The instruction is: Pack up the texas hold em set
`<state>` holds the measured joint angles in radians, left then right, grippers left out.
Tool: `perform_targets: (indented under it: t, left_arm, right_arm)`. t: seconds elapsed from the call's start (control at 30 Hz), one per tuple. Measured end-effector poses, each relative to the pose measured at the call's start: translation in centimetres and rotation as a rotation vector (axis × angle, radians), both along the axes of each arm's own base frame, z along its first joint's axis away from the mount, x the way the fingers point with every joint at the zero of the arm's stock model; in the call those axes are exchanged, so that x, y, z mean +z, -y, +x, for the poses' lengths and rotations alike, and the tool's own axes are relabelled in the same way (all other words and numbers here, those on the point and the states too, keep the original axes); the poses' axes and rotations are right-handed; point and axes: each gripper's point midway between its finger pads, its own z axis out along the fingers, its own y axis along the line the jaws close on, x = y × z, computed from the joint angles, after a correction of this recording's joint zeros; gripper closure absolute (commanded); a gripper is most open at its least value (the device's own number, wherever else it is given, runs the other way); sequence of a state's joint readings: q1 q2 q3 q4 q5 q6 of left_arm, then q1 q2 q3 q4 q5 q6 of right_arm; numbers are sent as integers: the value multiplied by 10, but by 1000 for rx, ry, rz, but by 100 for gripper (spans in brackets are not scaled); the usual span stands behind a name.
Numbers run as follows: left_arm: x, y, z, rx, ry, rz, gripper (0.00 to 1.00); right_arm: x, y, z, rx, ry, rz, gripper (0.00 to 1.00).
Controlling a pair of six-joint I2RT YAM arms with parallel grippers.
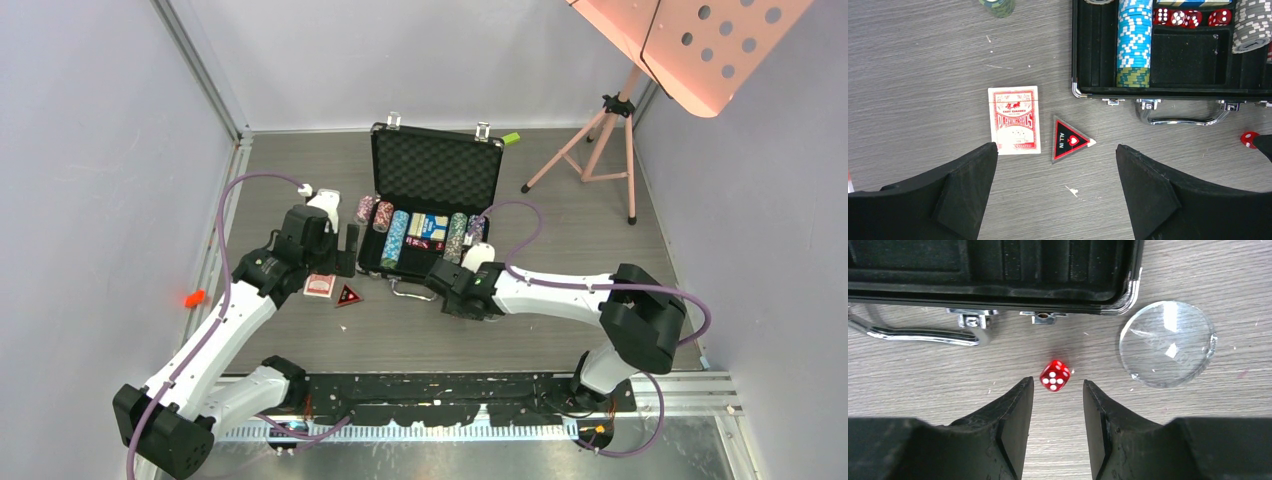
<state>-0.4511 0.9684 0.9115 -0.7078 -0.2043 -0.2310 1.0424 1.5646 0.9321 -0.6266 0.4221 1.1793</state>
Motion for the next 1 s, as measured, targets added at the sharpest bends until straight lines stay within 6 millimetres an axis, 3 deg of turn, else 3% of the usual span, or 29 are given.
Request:
perform_targets:
  t: [0.33, 0.53, 0.73, 1.0]
  left_arm:
    - [0, 1, 0, -2, -1, -2, 8]
    - [0, 1, 0, -2, -1, -2, 8]
    - [0, 1, 0, -2, -1, -2, 8]
    - [0, 1, 0, -2, -1, -2, 8]
  right_arm:
    - [5, -5, 0, 5, 9, 5, 57]
    - [-4, -5, -2, 2, -6, 1, 58]
    - [-17, -7, -4, 7, -35, -7, 65]
    - [-18, -8, -5, 7, -39, -5, 69]
